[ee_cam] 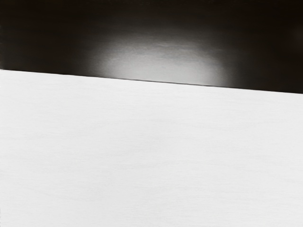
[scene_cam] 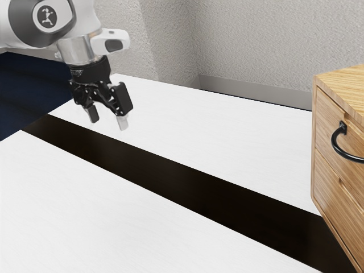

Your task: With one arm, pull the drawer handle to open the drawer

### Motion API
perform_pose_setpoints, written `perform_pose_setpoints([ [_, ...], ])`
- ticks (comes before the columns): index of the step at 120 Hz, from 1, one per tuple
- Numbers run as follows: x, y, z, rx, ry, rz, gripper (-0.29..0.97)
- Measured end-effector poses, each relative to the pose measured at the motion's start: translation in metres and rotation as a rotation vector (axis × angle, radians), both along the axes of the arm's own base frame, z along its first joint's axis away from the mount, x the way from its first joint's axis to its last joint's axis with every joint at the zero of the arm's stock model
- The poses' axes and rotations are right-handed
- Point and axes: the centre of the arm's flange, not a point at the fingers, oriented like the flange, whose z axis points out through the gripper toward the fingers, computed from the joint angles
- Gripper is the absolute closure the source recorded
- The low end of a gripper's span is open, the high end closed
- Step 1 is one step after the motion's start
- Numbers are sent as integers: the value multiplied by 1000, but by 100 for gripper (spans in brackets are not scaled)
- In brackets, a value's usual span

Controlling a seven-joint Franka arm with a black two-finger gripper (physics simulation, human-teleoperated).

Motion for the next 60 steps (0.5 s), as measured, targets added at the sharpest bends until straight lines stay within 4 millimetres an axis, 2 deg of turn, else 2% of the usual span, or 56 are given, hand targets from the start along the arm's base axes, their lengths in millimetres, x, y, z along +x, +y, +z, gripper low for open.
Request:
perform_pose_setpoints([
  [13, 5, -3, 4, 4, -40, -6, 0],
  [32, 9, -19, 8, -1, -76, -35, 0],
  [34, 8, -21, 15, -4, -89, -37, 0],
  [39, -5, -26, 61, 2, -173, -29, 0],
  [43, -16, -30, 90, 2, -227, -10, 0],
  [47, -24, -35, 109, -2, -268, 16, 0],
  [51, -24, -41, 116, -9, -290, 43, 0],
  [60, -5, -66, 106, -36, -302, 87, 0],
])
